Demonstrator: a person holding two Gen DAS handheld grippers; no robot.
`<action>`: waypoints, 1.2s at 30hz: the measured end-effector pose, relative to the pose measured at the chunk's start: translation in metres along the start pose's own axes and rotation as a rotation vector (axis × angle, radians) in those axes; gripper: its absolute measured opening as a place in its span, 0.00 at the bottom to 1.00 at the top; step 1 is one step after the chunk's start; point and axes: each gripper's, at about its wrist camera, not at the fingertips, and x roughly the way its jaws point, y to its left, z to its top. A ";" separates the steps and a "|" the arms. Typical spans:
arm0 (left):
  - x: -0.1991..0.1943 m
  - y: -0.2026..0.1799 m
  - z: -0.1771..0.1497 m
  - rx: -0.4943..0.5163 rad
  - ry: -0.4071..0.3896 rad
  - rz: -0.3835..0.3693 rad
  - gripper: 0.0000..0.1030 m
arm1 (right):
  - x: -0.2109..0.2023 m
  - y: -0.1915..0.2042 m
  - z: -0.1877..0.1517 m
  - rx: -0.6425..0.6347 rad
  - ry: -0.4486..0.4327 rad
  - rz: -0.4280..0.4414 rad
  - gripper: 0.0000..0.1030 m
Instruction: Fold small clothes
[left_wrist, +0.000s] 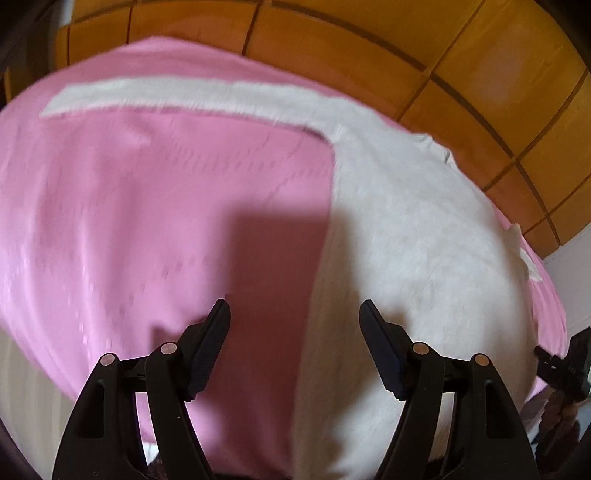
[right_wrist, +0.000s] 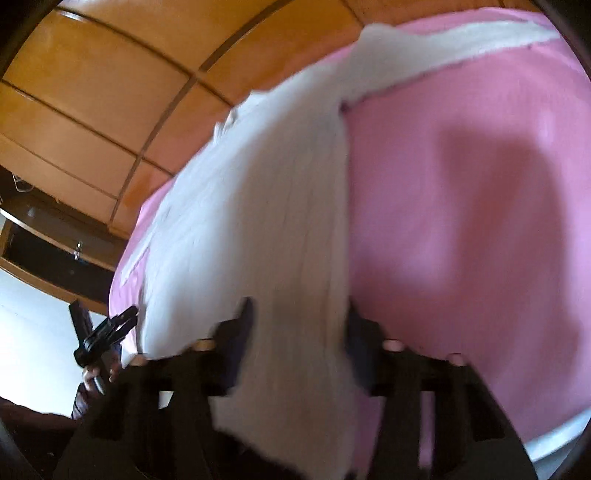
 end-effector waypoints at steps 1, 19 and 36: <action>-0.001 0.002 -0.005 0.005 0.000 -0.015 0.69 | 0.002 0.005 -0.008 -0.007 0.011 0.006 0.28; -0.032 -0.020 -0.025 0.152 -0.048 0.024 0.14 | -0.014 0.013 -0.053 -0.008 -0.134 -0.191 0.20; 0.007 -0.113 -0.026 0.187 -0.033 -0.023 0.69 | 0.040 0.081 -0.061 -0.228 -0.145 -0.242 0.63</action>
